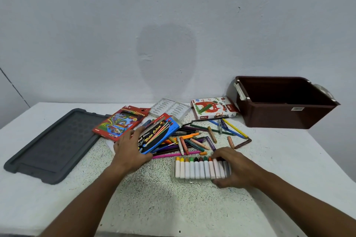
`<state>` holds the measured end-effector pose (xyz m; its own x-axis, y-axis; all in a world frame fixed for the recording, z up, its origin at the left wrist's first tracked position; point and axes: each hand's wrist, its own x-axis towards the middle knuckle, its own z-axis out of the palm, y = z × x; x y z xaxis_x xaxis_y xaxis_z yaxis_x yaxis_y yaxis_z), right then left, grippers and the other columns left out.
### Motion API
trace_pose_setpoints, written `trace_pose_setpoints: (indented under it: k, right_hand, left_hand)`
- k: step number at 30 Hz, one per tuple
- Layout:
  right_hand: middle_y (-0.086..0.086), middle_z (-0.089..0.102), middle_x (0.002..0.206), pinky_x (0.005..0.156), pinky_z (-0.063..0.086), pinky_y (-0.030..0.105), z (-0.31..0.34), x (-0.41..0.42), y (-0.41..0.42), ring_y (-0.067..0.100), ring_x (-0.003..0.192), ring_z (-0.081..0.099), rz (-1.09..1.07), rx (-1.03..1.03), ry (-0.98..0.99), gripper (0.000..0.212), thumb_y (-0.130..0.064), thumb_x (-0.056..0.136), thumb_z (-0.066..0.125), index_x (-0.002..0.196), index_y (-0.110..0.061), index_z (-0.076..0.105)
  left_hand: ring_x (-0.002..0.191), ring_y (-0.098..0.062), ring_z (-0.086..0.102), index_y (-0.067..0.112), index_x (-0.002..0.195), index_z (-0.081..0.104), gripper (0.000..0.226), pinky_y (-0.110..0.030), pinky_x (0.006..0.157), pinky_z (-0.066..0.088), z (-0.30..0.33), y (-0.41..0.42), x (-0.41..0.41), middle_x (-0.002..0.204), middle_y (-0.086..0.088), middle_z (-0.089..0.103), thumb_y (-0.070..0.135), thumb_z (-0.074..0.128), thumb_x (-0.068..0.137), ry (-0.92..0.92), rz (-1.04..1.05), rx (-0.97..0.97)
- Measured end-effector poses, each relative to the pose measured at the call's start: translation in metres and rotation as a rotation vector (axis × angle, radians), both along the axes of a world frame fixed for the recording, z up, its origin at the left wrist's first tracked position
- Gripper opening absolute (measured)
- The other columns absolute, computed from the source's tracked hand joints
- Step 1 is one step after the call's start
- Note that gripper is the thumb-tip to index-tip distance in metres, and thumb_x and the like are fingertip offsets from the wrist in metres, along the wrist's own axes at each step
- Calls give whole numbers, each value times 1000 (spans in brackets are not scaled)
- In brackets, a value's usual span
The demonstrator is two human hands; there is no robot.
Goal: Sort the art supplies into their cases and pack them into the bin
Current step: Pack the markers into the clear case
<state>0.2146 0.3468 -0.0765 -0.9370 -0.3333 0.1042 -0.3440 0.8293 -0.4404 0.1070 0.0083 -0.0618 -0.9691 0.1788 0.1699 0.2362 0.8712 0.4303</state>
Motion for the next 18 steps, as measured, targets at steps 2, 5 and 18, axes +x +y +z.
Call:
trace_pose_setpoints:
  k: [2,5,18]
  right_hand:
    - [-21,48,118,86,45,16,2,0,1,-4,110,41,0,-14,13,67,-61,69,73,124,-35,46]
    - [-24,47,116,85,42,11,8,-3,3,-6,110,42,-8,-33,46,67,-63,68,73,124,-35,48]
    - [-12,55,120,92,45,18,35,-3,24,2,114,49,-5,-112,290,64,-55,68,76,122,-26,55]
  left_hand:
    - [121,-22,39,32,144,30,104,-49,101,30,2,0,0,129,-1,43,55,61,48,10,-13,0]
    - [125,-23,37,32,146,26,108,-53,106,28,2,-2,-4,132,-3,42,57,59,46,-1,-26,-13]
    - [131,-18,26,22,148,22,110,-52,113,18,8,-5,-6,136,1,25,52,60,48,-81,-78,-72]
